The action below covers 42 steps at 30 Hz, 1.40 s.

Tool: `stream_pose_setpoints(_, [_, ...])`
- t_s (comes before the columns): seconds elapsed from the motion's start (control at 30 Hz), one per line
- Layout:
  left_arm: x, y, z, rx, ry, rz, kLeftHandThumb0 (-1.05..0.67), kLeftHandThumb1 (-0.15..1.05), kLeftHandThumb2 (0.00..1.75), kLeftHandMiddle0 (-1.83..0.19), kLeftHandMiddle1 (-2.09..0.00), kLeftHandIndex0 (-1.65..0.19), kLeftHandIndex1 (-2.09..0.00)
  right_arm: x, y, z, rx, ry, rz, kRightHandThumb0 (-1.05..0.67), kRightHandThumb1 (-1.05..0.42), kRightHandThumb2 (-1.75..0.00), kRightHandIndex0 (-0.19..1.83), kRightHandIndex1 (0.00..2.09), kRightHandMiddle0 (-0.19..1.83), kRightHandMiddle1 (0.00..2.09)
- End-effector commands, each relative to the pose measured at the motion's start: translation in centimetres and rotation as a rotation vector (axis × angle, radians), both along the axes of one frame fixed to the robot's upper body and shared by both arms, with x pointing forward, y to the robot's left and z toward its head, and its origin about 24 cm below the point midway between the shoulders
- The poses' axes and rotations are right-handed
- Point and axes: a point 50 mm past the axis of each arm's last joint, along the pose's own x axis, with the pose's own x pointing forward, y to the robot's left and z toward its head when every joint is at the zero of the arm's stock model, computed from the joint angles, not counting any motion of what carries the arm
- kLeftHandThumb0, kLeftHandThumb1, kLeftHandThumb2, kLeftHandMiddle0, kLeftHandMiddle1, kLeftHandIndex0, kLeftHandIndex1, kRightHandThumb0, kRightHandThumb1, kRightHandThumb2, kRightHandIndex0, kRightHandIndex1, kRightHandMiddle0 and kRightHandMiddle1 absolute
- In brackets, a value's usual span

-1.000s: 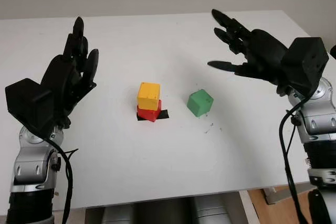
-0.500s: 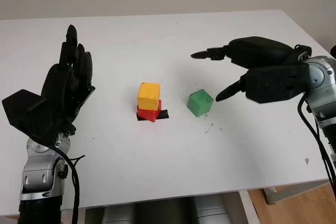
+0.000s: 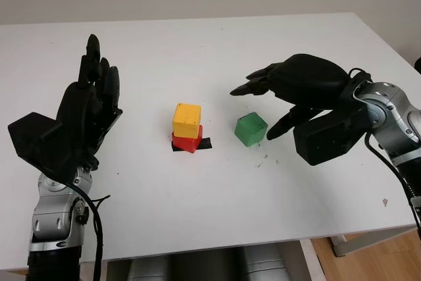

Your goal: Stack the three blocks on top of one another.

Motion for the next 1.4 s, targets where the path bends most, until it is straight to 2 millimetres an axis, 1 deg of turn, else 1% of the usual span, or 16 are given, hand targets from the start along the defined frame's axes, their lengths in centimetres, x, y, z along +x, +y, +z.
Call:
stream_pose_setpoints(0.0, [-0.2,-0.1,0.2,0.007,-0.009,0.001,-0.78,1.05,0.58,0.19,-0.02,0.19,-0.01,0.0,0.2,-0.8,0.013,0.008,0.01,-0.73,-0.83,-0.07,0.38,0.08,0.52,0.1])
stream_pose_setpoints(0.37, [-0.4,0.0,-0.1,0.02,-0.008,0.005,-0.78,1.05,0.57,0.19,-0.04,0.19,-0.03,0.3,0.0,-3.1,0.032,0.018,0.001,-0.74,-0.88,-0.06,0.36,0.06,0.53,0.12])
stream_pose_setpoints(0.5, [-0.6,0.0,-0.2,0.025,-0.009,0.003,-0.76,1.05,0.57,0.19,-0.05,0.18,-0.04,0.5,0.0,-3.8,0.021,-0.004,0.001,-0.73,-0.89,-0.06,0.39,0.07,0.56,0.15])
stream_pose_setpoints(0.67, [-0.7,0.0,-0.2,0.034,-0.02,-0.006,-0.74,1.05,0.57,0.18,-0.05,0.18,-0.04,0.7,0.1,-4.4,0.012,-0.034,0.007,-0.71,-0.9,-0.06,0.42,0.09,0.58,0.2])
stream_pose_setpoints(0.87, [-0.8,-0.2,-0.2,0.057,-0.015,-0.008,-0.77,1.05,0.53,0.18,-0.05,0.18,-0.05,0.8,0.1,-4.6,-0.04,-0.041,0.003,-0.68,-0.91,-0.06,0.42,0.08,0.57,0.24])
stream_pose_setpoints(0.97, [-0.8,-0.3,-0.2,0.07,-0.017,-0.008,-0.78,1.05,0.52,0.17,-0.06,0.16,-0.05,0.9,0.0,-4.7,-0.044,-0.044,0.002,-0.67,-0.9,-0.05,0.44,0.09,0.6,0.28])
stream_pose_setpoints(1.0, [-0.8,-0.3,-0.1,0.072,-0.019,-0.008,-0.78,1.05,0.52,0.17,-0.06,0.16,-0.05,0.9,-0.1,-4.7,-0.047,-0.046,0.002,-0.67,-0.9,-0.05,0.44,0.09,0.59,0.34])
stream_pose_setpoints(1.03, [-0.9,-0.3,-0.1,0.076,-0.021,-0.009,-0.78,1.05,0.52,0.17,-0.06,0.16,-0.06,0.9,-0.1,-4.7,-0.047,-0.05,0.004,-0.65,-0.9,-0.05,0.46,0.09,0.51,0.57])
stream_pose_setpoints(1.1, [-0.8,-0.3,-0.2,0.08,-0.023,-0.01,-0.78,1.05,0.52,0.17,-0.06,0.16,-0.06,0.9,-0.1,-4.7,-0.038,-0.059,0.01,-0.6,-0.9,-0.05,0.49,0.09,0.41,0.91])
stream_pose_setpoints(1.13, [-0.8,-0.3,-0.2,0.084,-0.024,-0.011,-0.78,1.05,0.52,0.17,-0.06,0.16,-0.06,0.9,-0.1,-4.7,-0.03,-0.067,0.015,-0.56,-0.91,-0.05,0.51,0.1,0.39,1.04])
stream_pose_setpoints(1.2, [-0.8,-0.3,-0.2,0.088,-0.024,-0.014,-0.78,1.05,0.52,0.17,-0.06,0.16,-0.06,0.9,-0.2,-4.7,-0.012,-0.077,0.025,-0.51,-0.91,-0.05,0.54,0.11,0.4,1.17])
stream_pose_setpoints(1.23, [-0.8,-0.3,-0.2,0.09,-0.023,-0.015,-0.78,1.05,0.53,0.17,-0.05,0.16,-0.06,0.9,-0.2,-4.7,-0.007,-0.083,0.03,-0.47,-0.93,-0.06,0.55,0.13,0.4,1.29])
stream_pose_setpoints(1.37, [-0.8,-0.3,-0.3,0.098,-0.018,-0.016,-0.77,1.05,0.53,0.17,-0.05,0.16,-0.06,0.9,-0.3,-4.6,0.018,-0.13,0.055,-0.42,-0.93,-0.05,0.59,0.18,0.43,1.43])
